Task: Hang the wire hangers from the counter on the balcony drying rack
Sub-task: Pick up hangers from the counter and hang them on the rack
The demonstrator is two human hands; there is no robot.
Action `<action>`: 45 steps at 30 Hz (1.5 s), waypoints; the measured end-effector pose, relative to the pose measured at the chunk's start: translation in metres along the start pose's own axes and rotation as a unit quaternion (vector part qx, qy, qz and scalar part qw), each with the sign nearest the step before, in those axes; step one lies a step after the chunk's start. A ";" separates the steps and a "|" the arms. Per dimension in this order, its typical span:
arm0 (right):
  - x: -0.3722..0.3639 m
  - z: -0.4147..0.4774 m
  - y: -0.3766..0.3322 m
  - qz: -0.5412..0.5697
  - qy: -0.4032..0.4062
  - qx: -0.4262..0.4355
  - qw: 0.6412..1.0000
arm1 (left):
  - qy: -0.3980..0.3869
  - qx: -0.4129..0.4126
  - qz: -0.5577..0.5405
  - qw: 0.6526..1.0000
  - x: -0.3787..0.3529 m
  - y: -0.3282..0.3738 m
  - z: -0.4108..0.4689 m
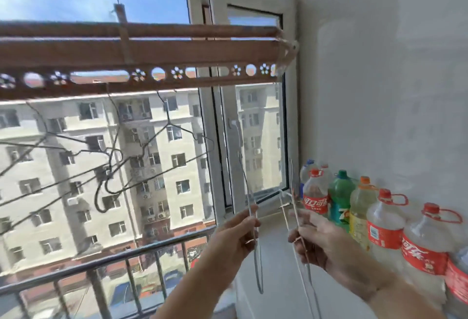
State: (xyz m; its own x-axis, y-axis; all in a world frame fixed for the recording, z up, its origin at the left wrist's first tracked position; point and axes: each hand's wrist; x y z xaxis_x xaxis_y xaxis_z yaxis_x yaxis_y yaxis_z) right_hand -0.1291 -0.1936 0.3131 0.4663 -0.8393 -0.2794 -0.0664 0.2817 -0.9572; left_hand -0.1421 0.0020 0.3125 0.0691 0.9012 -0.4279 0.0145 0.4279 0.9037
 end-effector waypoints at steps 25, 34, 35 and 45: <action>-0.053 0.121 -0.147 -0.049 -0.025 0.086 0.995 | 0.060 -0.141 0.034 0.988 -0.022 0.156 0.045; -0.060 0.147 -0.144 -0.052 -0.019 0.076 0.996 | 0.061 -0.135 0.029 0.988 -0.009 0.158 0.058; -0.062 0.149 -0.143 -0.052 -0.019 0.073 0.996 | 0.063 -0.133 0.029 0.989 -0.008 0.158 0.059; -0.061 0.145 -0.132 -0.030 0.012 0.058 0.998 | 0.078 -0.123 0.033 0.989 -0.001 0.150 0.050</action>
State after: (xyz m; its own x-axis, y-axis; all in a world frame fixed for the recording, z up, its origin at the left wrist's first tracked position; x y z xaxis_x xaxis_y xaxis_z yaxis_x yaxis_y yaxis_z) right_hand -0.0211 -0.1123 0.4670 0.4445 -0.8669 -0.2255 0.0645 0.2821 -0.9572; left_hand -0.0904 0.0615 0.4494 -0.0923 0.9189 -0.3835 -0.2297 0.3551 0.9062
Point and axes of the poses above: each hand's wrist, its own z-axis towards the middle knuckle, its own x-axis out of the back of the hand, y = z × x, and after that the axes turned 2 degrees about -y, right-handed
